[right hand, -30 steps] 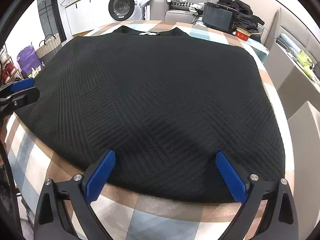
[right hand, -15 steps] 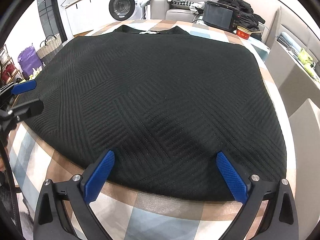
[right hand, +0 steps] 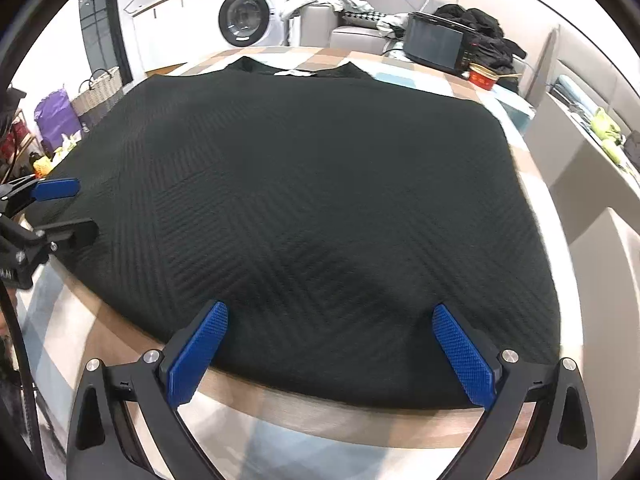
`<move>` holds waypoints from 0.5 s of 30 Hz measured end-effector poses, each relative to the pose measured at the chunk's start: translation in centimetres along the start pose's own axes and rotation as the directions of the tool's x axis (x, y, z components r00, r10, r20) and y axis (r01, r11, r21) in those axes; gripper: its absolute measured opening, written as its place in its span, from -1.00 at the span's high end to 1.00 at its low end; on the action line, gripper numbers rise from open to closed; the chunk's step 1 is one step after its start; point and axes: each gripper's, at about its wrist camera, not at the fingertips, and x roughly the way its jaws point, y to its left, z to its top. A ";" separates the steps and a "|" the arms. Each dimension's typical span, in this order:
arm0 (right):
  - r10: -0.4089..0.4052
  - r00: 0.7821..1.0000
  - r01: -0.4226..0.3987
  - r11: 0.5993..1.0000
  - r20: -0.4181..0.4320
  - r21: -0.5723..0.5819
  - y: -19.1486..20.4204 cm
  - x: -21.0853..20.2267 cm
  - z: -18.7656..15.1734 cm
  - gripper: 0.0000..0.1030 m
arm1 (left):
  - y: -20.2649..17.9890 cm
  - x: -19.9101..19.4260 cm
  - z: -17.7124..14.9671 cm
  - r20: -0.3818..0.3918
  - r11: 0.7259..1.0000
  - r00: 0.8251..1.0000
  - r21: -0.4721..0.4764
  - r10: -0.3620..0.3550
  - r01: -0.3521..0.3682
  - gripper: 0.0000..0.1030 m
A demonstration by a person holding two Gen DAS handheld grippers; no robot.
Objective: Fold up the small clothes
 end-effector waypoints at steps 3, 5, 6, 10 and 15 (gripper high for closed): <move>-0.023 1.000 0.023 1.000 -0.018 0.006 -1.4 -0.3 -0.3 -0.99 | 1.3 0.6 0.2 -0.013 0.999 1.000 -0.035 0.016 -0.016 -0.99; -0.024 0.999 0.024 1.000 -0.030 -0.012 -1.9 -0.5 -0.6 -0.99 | 1.8 0.8 0.3 -0.017 0.999 1.000 -0.048 0.021 -0.022 -0.99; -0.024 0.999 0.023 0.999 -0.030 -0.025 -1.9 -0.6 -0.7 -0.99 | 2.0 1.0 0.3 -0.018 0.999 1.000 -0.047 0.024 -0.025 -0.99; -0.011 1.000 0.011 1.000 -0.024 -0.016 -1.8 -1.0 -0.7 -0.99 | 1.7 1.2 0.2 -0.017 0.999 0.999 -0.024 0.043 -0.044 -0.99; 0.060 0.998 -0.062 0.994 0.023 0.090 -1.1 -0.7 1.0 -0.99 | 1.1 1.6 0.1 -0.008 0.997 0.997 0.005 0.077 -0.077 -0.99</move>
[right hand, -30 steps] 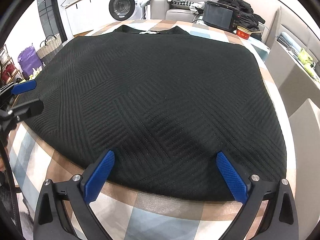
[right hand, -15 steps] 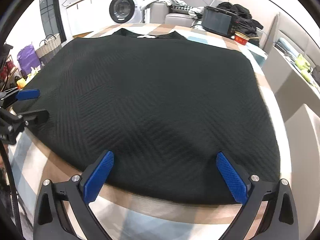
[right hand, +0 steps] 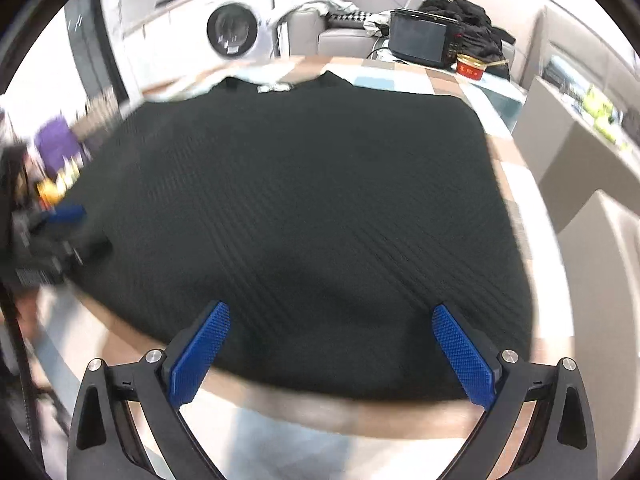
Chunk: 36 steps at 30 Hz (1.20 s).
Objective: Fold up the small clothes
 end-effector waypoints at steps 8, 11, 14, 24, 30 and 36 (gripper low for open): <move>-0.039 0.998 0.030 0.977 -0.039 -0.213 4.6 2.8 3.1 -0.99 | -0.2 0.1 -0.1 0.010 1.000 1.000 0.010 -0.002 0.002 -0.99; -0.045 0.998 0.035 0.969 -0.035 -0.244 5.5 3.9 3.1 -0.99 | -0.3 0.0 -0.2 0.010 1.000 1.000 0.012 0.002 -0.002 -0.99; 0.044 0.995 -0.060 0.981 -0.089 -0.183 3.6 4.3 2.9 -0.99 | -0.3 0.0 -0.4 0.010 1.000 1.000 0.015 0.003 -0.003 -0.99; -0.038 0.996 0.024 0.986 -0.083 -0.163 -2.1 2.1 1.4 -0.99 | -0.2 0.0 -0.4 0.014 0.999 1.000 0.037 -0.014 0.014 -0.99; -0.033 0.998 0.026 0.989 -0.051 -0.143 -2.7 1.0 1.7 -0.99 | -0.1 0.0 -0.4 0.010 0.999 1.000 0.030 -0.016 0.016 -0.99; 0.027 1.000 -0.026 0.996 0.006 -0.082 0.2 1.5 2.5 -0.99 | 1.2 -0.2 0.3 0.028 0.996 0.999 -0.072 -0.045 0.047 -0.99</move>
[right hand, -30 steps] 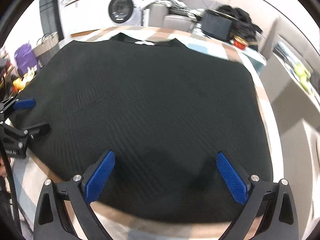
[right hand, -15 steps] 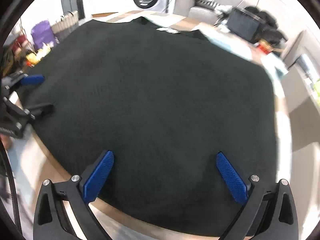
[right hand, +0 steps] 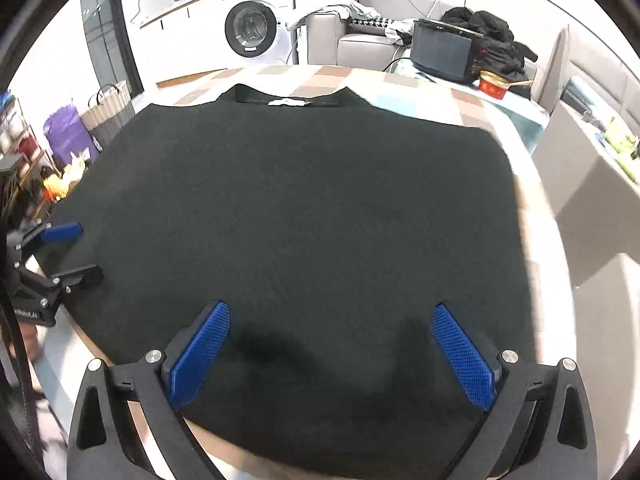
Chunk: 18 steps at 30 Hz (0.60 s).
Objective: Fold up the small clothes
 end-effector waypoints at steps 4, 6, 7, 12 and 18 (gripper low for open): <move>-0.015 1.000 0.014 0.998 -0.025 -0.057 1.1 1.7 -0.3 -0.99 | 0.1 0.3 -0.1 -0.001 0.999 1.000 0.024 0.030 -0.030 -0.99; -0.004 0.999 0.001 0.998 -0.046 -0.066 0.6 1.7 -0.3 -0.99 | -0.1 0.4 -0.2 -0.003 0.998 0.999 0.049 0.042 -0.041 -0.99; -0.016 0.998 0.012 0.997 -0.052 -0.070 0.3 1.5 -0.4 -0.99 | -0.1 0.4 -0.3 -0.003 0.998 0.999 0.054 0.045 -0.045 -0.99; 0.001 0.999 -0.001 1.000 -0.052 -0.004 -3.1 0.7 -0.7 -0.99 | 0.0 0.3 -0.2 -0.013 0.998 0.999 0.044 0.034 -0.033 -0.99; -0.034 0.999 0.034 0.999 -0.009 -0.008 -3.1 -1.4 -0.5 -0.99 | 2.1 -2.5 0.9 0.044 0.999 0.999 -0.032 0.002 0.000 -0.99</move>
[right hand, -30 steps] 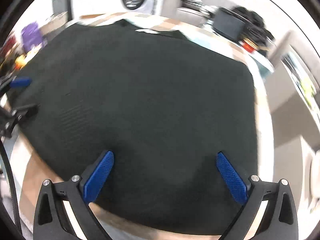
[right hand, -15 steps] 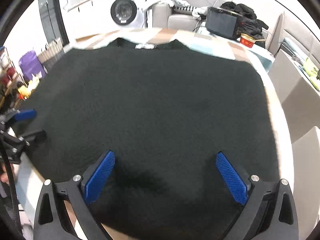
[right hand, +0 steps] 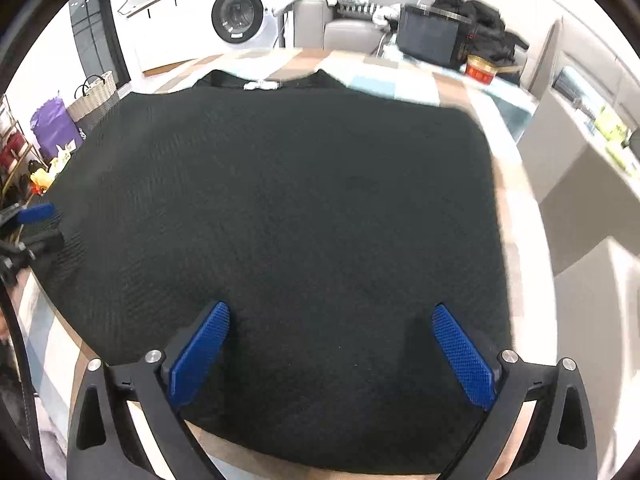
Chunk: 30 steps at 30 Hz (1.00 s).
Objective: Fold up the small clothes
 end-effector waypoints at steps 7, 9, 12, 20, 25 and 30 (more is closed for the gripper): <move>0.022 1.000 -0.022 0.999 -0.002 0.049 0.9 1.7 0.4 -0.99 | 1.7 2.4 -0.1 -0.040 0.992 0.991 0.001 0.126 -0.126 -1.00; 0.021 0.999 -0.020 1.000 -0.028 0.021 1.3 2.6 0.2 -0.99 | 2.0 2.4 -0.1 -0.035 0.994 0.993 0.001 0.108 -0.108 -0.99; 0.035 0.998 -0.037 0.999 -0.054 -0.022 1.2 2.5 -0.1 -0.99 | 2.5 2.5 0.0 -0.045 0.997 0.995 0.004 0.083 -0.083 -0.99; 0.016 0.996 -0.027 0.991 -0.086 -0.131 1.0 0.8 -1.7 -0.99 | 2.8 2.2 0.2 -0.047 0.997 0.996 -0.009 0.077 -0.078 -0.99; 0.108 0.994 -0.111 0.987 -0.031 -0.115 4.1 0.3 -0.4 -0.99 | 0.3 0.5 0.2 -0.015 1.000 1.000 0.005 -0.014 0.014 -0.99; 0.108 0.993 -0.115 0.975 -0.045 -0.188 8.4 1.6 -0.4 -0.99 | -3.8 1.3 -0.9 -0.069 0.987 0.991 0.106 -0.113 0.120 -0.99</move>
